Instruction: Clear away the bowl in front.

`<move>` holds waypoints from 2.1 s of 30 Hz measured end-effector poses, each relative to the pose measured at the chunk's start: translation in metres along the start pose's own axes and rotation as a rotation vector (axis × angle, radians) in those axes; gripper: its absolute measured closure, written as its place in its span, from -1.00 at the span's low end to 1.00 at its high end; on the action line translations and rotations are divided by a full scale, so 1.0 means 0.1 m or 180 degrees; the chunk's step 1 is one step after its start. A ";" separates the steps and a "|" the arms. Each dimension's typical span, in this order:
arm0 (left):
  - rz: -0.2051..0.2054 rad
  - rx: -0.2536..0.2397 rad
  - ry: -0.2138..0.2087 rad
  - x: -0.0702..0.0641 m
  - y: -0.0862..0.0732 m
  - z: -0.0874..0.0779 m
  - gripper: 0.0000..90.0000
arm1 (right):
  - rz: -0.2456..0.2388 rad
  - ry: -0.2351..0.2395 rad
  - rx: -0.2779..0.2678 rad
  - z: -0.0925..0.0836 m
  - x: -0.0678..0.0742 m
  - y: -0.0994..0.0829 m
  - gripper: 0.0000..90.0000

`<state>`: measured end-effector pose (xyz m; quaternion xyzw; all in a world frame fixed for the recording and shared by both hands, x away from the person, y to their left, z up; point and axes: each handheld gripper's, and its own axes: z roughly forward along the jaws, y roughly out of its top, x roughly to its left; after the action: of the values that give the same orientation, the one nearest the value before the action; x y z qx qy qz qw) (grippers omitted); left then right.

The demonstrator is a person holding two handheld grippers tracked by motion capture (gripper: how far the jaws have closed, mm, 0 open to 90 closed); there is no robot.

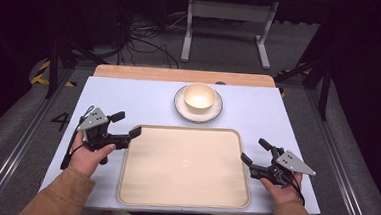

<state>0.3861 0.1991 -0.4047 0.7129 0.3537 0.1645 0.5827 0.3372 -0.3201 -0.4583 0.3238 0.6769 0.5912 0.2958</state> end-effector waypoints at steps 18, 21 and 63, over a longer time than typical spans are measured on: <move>0.0008 0.0035 -0.0108 -0.01 0.37 0.44 -0.73 | 0.0007 0.0047 -0.0041 -0.01 -0.01 -0.01 -0.76; 0.0047 0.0060 -0.0108 -0.02 0.44 0.54 -0.74 | 0.0007 0.0048 -0.0042 -0.01 -0.01 -0.01 -0.78; 0.0018 0.0404 -0.0135 0.00 0.90 1.84 -0.85 | -0.0027 0.0127 -0.0143 -0.04 -0.01 -0.02 -0.92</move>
<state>0.5328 0.0615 -0.3684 0.7528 0.3491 0.1282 0.5432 0.3342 -0.3235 -0.4598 0.3023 0.6706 0.6114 0.2918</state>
